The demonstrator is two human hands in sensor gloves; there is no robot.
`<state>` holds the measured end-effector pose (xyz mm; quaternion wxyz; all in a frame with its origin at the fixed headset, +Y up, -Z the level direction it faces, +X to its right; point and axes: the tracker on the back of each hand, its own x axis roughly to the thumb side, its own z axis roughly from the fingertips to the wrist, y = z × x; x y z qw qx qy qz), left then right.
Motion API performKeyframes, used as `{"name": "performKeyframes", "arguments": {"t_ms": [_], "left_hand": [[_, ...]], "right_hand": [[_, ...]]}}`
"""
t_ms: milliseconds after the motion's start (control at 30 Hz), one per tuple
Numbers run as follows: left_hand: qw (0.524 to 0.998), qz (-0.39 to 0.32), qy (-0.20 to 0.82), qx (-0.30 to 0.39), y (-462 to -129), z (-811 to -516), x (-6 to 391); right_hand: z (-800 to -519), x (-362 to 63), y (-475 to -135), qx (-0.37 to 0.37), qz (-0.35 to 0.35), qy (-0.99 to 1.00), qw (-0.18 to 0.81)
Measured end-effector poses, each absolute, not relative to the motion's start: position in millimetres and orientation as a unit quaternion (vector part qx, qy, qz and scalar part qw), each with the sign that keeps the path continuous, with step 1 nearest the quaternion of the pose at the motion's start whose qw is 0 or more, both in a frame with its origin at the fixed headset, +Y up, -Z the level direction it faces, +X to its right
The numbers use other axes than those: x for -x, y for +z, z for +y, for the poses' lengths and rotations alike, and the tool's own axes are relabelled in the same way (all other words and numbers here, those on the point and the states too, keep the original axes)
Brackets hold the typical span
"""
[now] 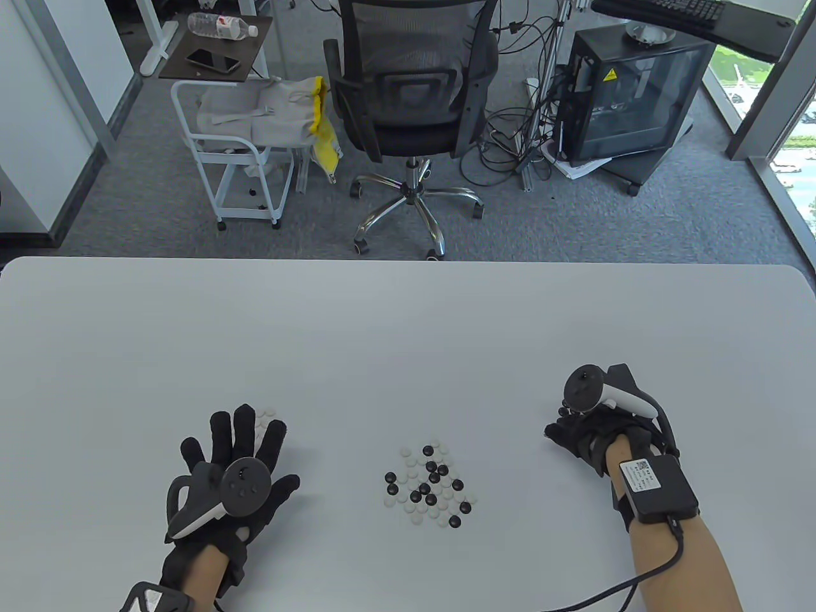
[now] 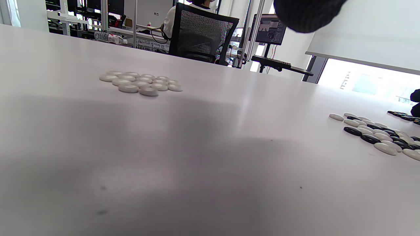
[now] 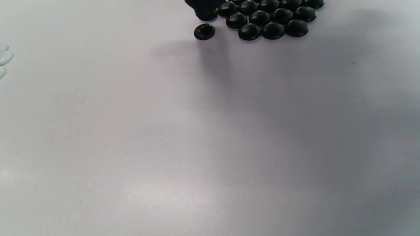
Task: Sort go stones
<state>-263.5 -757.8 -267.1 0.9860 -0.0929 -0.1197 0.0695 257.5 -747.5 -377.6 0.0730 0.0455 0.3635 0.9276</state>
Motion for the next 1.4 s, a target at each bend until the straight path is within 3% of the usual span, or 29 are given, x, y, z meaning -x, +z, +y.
{"name": "performKeyframes", "arguments": {"t_ms": [167,467,800,933,1100,1233,1400], "left_hand": [[0.986,-0.119,0.068,0.097,-268,-759,263],[0.985,-0.121,0.064,0.101,-268,-759,262],[0.986,-0.119,0.07,0.096,-267,-758,264],[0.986,-0.118,0.072,0.096,-267,-757,265],[0.986,-0.117,0.074,0.096,-267,-757,267],[0.986,-0.114,0.077,0.095,-266,-756,269],[0.987,-0.113,0.076,0.088,-265,-753,271]], "right_hand": [[-737,-237,-375,-0.096,0.358,0.922,0.107],[-731,-126,-358,-0.27,0.373,0.882,0.101],[-760,-17,-340,-0.382,0.405,0.83,0.046],[-772,3,-348,-0.371,0.414,0.831,0.03],[-773,7,-382,-0.321,0.393,0.86,0.053],[-772,-18,-414,-0.243,0.381,0.889,0.071],[-769,-82,-439,-0.134,0.382,0.909,0.096]]}}
